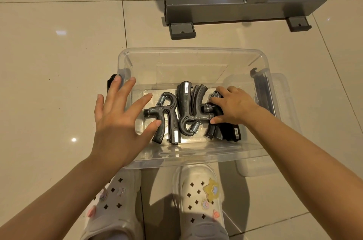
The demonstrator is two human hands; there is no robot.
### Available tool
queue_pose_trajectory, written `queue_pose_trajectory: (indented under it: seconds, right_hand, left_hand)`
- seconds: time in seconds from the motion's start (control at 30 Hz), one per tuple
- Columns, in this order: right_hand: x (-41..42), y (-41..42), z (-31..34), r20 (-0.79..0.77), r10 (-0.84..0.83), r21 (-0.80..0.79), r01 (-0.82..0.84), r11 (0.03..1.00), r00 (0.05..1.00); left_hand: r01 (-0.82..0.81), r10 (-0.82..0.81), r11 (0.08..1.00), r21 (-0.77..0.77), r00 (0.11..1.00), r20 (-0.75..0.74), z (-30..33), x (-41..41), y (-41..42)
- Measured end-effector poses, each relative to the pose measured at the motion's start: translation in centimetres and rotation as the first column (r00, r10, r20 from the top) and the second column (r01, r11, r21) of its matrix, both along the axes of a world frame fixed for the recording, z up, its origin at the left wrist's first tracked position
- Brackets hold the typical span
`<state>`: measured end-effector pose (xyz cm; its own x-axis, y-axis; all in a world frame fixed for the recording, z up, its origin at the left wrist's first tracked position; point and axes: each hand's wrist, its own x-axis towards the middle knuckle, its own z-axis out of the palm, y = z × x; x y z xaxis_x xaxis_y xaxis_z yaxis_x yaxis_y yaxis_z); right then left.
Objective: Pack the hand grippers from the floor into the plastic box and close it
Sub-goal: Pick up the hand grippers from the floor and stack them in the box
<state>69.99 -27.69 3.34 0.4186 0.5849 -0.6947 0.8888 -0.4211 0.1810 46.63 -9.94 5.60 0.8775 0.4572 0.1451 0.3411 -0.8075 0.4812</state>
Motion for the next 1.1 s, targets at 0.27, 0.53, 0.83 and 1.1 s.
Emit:
queue_pose_trajectory:
  seconds: [0.27,0.53,0.83,1.1]
  right_hand:
    - [0.8,0.9,-0.6,-0.103,-0.023,-0.076,0.016,0.997,0.994]
    - [0.7,0.3,-1.2,-0.123,-0.023,-0.087,0.012,0.996,0.992]
    - [-0.4,-0.1,-0.2,-0.133,-0.179,0.04,0.186,0.982,0.975]
    - [-2.7,1.5,-0.2,-0.017,0.203,0.293,-0.189,0.937,0.979]
  left_hand:
    - [0.003,-0.003,1.0,0.018,1.0,-0.009,0.0,-0.1,0.0]
    - [-0.004,0.004,1.0,-0.001,0.999,-0.045,0.0,0.2,0.1]
    - [-0.023,0.022,1.0,-0.013,0.997,-0.067,0.2,0.3,0.1]
    - [-0.013,0.012,1.0,-0.014,0.997,-0.075,0.3,0.2,0.1]
